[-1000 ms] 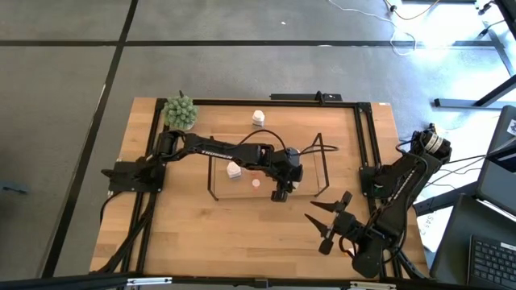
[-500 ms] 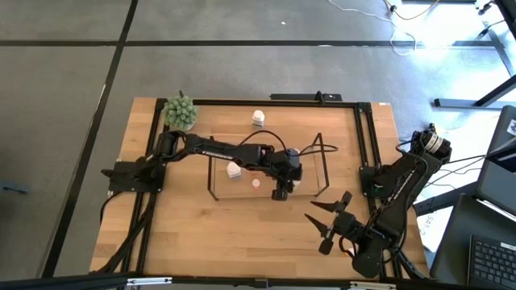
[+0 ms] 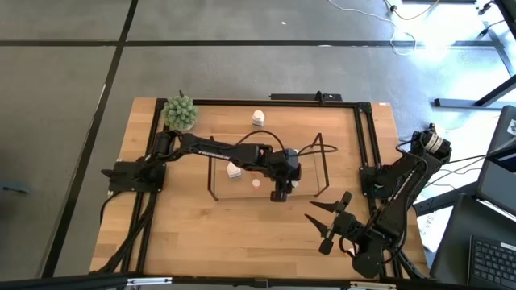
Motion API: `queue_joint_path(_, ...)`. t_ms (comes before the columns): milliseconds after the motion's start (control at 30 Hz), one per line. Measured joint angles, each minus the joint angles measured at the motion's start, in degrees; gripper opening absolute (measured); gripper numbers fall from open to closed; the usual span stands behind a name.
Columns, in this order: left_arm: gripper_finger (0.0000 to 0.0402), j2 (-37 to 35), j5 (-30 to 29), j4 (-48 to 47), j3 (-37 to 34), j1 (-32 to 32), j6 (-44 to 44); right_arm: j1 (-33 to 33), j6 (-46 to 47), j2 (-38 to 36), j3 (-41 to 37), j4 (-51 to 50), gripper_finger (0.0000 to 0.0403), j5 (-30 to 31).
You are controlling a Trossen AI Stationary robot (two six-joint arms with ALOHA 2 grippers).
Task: Pick and place medicine bottles onto shelf by color
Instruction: Put the yellow pill bottle on the shelf aligned with the other yellow pill bottles, then put the orange pill bottle on the shelf aligned with the other orange pill bottles
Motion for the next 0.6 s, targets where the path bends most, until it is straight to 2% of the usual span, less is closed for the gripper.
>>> queue_joint_path(467,0.0137,-4.2,-0.2,-2.7,0.1,0.1,-2.5,0.3,-2.6,-2.3,0.0,1.3,0.0193,-0.5)
queue_joint_path(600,0.0137,-7.4,-0.2,-5.0,0.0,0.1,-2.4,0.5,-3.3,-5.8,0.0,1.4,0.0193,-8.9)
